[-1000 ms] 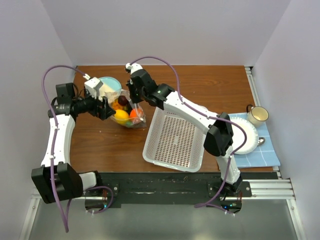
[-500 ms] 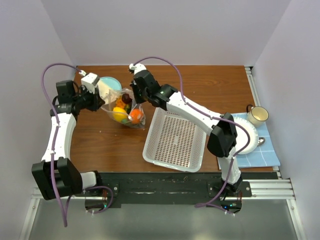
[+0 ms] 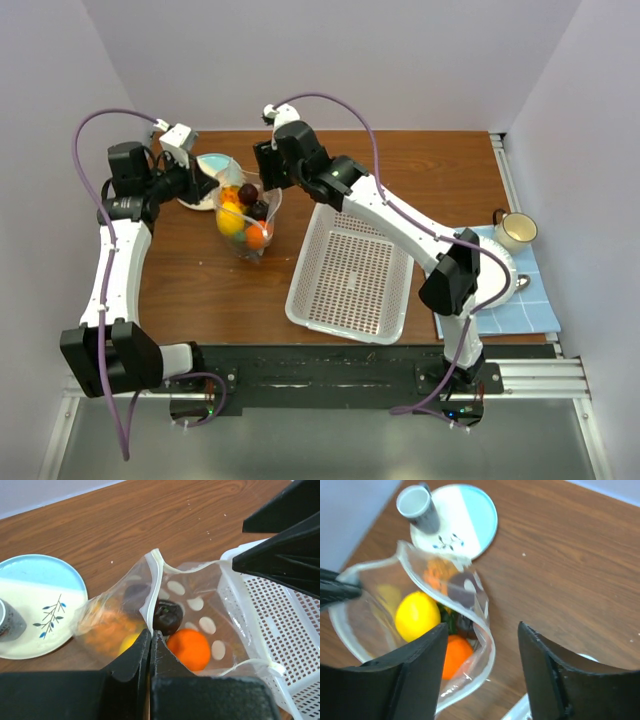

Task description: Open the zip-top bag and remove the fake food

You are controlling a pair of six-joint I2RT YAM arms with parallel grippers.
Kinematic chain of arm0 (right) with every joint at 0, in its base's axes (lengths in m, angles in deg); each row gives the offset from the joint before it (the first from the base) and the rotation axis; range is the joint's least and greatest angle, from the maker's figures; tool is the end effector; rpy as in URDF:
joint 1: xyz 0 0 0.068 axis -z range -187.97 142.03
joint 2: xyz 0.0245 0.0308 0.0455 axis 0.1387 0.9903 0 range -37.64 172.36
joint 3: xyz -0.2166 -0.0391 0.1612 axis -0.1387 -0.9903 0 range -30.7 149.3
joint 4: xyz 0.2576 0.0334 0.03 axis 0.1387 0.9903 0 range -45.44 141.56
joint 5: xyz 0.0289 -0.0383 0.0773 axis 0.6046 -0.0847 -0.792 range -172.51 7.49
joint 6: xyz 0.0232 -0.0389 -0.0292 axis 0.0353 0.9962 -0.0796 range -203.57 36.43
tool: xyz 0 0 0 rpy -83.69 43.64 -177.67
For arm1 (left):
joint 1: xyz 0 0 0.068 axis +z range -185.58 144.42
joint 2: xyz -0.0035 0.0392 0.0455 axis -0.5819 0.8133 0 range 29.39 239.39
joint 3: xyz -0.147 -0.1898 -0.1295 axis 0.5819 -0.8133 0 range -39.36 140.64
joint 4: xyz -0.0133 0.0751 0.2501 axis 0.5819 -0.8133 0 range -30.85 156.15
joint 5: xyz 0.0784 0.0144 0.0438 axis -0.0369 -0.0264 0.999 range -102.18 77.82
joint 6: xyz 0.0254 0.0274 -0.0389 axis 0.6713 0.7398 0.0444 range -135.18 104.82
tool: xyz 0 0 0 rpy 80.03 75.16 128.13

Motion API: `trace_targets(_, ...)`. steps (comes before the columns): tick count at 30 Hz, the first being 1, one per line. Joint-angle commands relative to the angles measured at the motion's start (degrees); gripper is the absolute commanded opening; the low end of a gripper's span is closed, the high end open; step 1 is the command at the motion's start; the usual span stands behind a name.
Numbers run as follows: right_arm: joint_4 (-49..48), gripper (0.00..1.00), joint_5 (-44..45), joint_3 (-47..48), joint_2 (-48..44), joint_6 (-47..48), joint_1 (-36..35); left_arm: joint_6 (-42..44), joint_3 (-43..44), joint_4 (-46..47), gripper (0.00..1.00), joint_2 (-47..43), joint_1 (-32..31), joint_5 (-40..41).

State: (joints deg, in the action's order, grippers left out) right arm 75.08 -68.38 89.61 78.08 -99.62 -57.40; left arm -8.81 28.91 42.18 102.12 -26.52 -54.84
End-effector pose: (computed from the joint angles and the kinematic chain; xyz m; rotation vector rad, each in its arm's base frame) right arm 0.3134 0.3526 0.3834 -0.4334 1.9949 0.4765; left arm 0.2790 0.0201 0.3586 0.4020 1.9332 -0.5904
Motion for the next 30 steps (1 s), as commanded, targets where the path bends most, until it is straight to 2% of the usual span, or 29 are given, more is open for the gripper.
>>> trace_targets(1,-6.4,0.68,-2.16,-2.0,-5.58,-0.11,0.12,-1.63,2.48,2.17,0.0,-0.22,-0.97,-3.22)
trace_targets(4,-13.27,0.67,-10.16,-7.54,-9.02,-0.99,-0.31,-1.71,2.22,2.52,0.0,-0.13,-1.5,-3.49)
trace_targets(7,-17.58,0.55,-16.82,-11.75,-9.11,-2.92,-0.75,-1.89,1.87,2.61,0.0,-0.22,-2.03,-3.31)
trace_targets(9,-21.28,0.51,-19.22,-17.26,-9.9,-3.46,-1.37,-1.89,1.78,2.87,0.0,-0.13,-2.29,-3.14)
trace_targets(11,-25.5,0.43,-19.75,-20.37,-10.34,-4.51,-1.81,-1.98,1.87,2.87,0.0,-0.04,-2.73,-3.05)
trace_targets(13,-25.43,0.34,-19.67,-21.52,-9.73,-5.21,-1.81,-1.89,2.04,2.79,0.0,0.04,-3.17,-2.79)
trace_targets(16,-26.82,0.25,-20.81,-23.01,-10.86,-5.04,-1.9,-1.63,2.22,2.78,0.0,0.13,-3.52,-2.09)
trace_targets(19,-32.52,0.23,-21.95,-27.66,-14.73,-5.04,-1.9,-1.36,2.13,2.96,0.0,0.31,-3.87,-1.91)
trace_targets(21,-31.68,0.25,-22.83,-27.42,-13.78,-4.69,-1.99,-1.45,2.04,2.96,0.0,0.57,-4.14,-1.82)
trace_targets(25,-25.87,0.37,-20.99,-22.58,-7.38,-3.11,-1.99,-1.89,2.3,2.87,0.0,0.4,-4.75,-2.52)
trace_targets(29,-22.79,0.65,-20.11,-18.02,-1.12,-0.21,-2.43,-2.24,4.76,1.21,0.0,-0.04,-5.37,-2.61)
trace_targets(30,-20.96,0.76,-19.24,-16.88,0.11,1.1,-2.6,-2.15,5.46,0.77,0.0,0.04,-5.63,-2.61)
